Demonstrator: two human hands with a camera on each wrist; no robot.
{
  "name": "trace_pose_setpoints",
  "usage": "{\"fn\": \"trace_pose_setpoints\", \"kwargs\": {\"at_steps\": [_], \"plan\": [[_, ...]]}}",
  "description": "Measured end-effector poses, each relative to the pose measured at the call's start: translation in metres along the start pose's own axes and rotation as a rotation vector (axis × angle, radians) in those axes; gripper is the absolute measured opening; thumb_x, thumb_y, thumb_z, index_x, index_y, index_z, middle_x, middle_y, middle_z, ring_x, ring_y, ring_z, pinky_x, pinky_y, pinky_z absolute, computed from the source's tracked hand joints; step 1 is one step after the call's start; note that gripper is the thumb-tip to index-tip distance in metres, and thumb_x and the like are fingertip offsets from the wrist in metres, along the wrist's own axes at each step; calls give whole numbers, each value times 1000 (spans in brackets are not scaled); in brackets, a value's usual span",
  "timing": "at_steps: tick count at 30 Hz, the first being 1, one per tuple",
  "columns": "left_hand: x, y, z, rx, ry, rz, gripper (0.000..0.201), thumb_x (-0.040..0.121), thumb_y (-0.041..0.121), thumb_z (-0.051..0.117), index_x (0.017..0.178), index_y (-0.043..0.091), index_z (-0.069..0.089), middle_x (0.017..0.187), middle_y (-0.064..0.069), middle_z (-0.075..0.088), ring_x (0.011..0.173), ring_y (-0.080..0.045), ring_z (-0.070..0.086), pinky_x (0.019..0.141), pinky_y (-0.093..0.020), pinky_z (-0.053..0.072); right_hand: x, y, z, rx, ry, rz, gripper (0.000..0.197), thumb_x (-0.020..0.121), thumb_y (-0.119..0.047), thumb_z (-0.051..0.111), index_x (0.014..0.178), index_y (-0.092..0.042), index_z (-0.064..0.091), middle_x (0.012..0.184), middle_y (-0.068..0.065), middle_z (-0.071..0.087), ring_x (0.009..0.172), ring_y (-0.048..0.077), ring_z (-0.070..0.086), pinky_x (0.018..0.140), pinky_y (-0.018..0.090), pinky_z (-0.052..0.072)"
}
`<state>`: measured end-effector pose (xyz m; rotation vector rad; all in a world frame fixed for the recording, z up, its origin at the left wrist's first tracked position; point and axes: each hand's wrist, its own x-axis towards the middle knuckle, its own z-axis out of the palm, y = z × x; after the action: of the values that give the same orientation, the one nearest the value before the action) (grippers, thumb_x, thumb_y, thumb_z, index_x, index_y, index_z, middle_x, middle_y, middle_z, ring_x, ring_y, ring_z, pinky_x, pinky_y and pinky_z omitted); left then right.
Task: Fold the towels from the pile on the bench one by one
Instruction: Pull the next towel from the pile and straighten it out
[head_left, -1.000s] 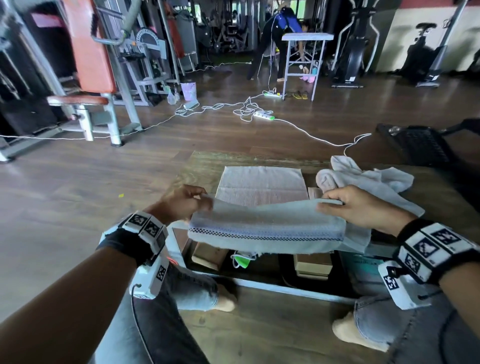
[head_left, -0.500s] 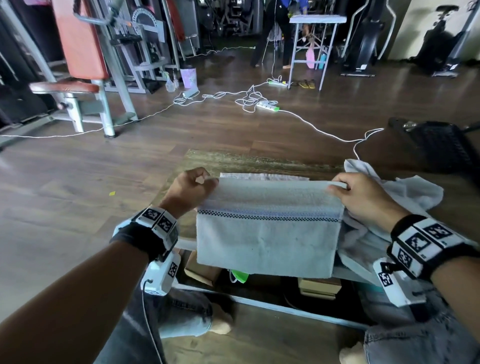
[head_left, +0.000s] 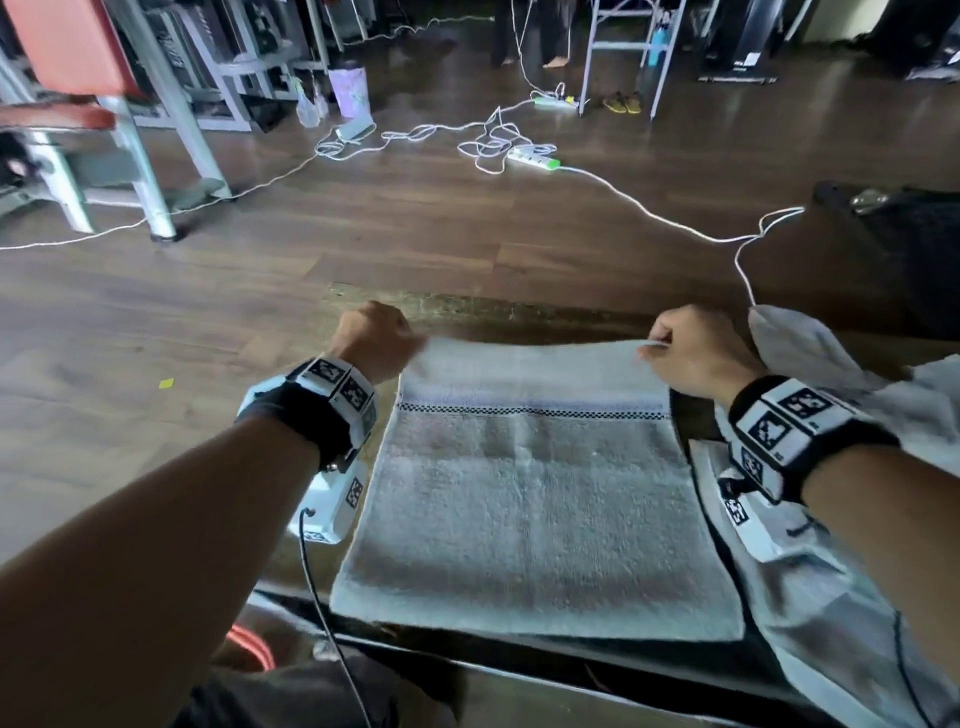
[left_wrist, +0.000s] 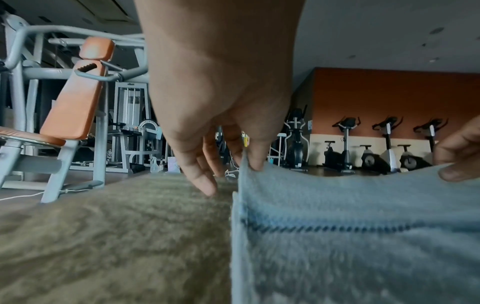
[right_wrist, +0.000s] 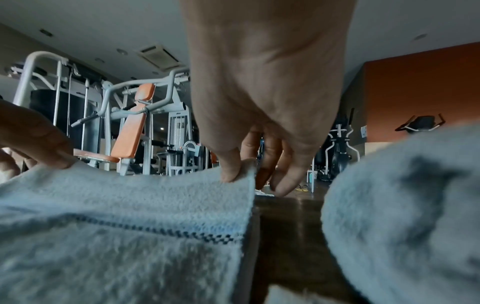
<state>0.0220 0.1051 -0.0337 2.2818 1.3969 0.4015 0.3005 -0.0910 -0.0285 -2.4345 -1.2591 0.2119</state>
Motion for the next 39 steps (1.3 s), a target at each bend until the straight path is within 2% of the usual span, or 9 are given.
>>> {"fn": "trace_pose_setpoints", "kwargs": {"at_steps": [6,12,17,22,25,29,33,36,39], "plan": [[5,-18,31,50,30,132,22,87,27,71,98,8,70,87,-4,65,71,-17,60,60,-21,45,8,8,28,-68,-62,-46,33,85,-23,77,66,1,66,68,19,68,66,31,65,62,38,56],[-8,-4,17,46,13,210,17,82,19,76,82,3,70,81,-11,71,71,-22,67,63,-27,54,1,6,17,20,-89,-26,19,80,-6,76,72,-17,62,79,1,64,76,19,62,53,23,38],[-38,11,-10,21,1,158,12,73,5,79,79,4,68,76,-4,67,64,-14,59,49,-13,44,-29,-2,-7,114,-14,-120,19,80,-5,77,74,-17,64,79,-3,64,74,14,57,61,24,38],[-88,21,-45,41,-46,128,10,79,10,77,85,9,69,80,0,64,62,-2,54,42,-3,39,-76,-7,-39,186,42,-179,20,79,-11,80,75,-27,69,82,-5,72,81,17,68,72,28,49],[-124,21,-53,232,-156,118,21,79,18,78,98,12,74,94,-1,69,70,-5,58,54,-8,44,-116,-16,-55,215,35,-240,10,79,-10,81,80,-19,77,81,-5,75,80,13,69,77,35,56],[-161,18,-40,300,-300,71,41,69,25,84,107,11,72,110,-6,70,99,-21,65,86,-35,55,-160,-22,-53,210,4,-302,10,81,-12,81,89,-17,80,88,-5,75,81,6,67,80,34,55],[-182,40,-24,138,-125,213,37,80,28,73,114,23,60,122,-2,61,103,-18,57,85,-33,51,-185,-18,-29,235,-26,-383,16,83,-6,78,94,-17,79,90,-3,71,79,9,65,78,40,56],[-192,70,-14,-54,-217,416,39,83,28,74,119,26,61,122,3,60,100,-11,54,80,-23,42,-193,-12,-13,265,9,-425,18,83,-4,77,96,-16,78,90,-3,69,78,14,66,73,44,56],[-192,96,1,-139,-291,483,32,83,28,75,113,27,65,111,4,69,92,-15,63,74,-31,54,-193,-13,-9,258,67,-450,16,83,-8,75,95,-18,76,88,-8,66,76,13,65,70,42,55]]}}
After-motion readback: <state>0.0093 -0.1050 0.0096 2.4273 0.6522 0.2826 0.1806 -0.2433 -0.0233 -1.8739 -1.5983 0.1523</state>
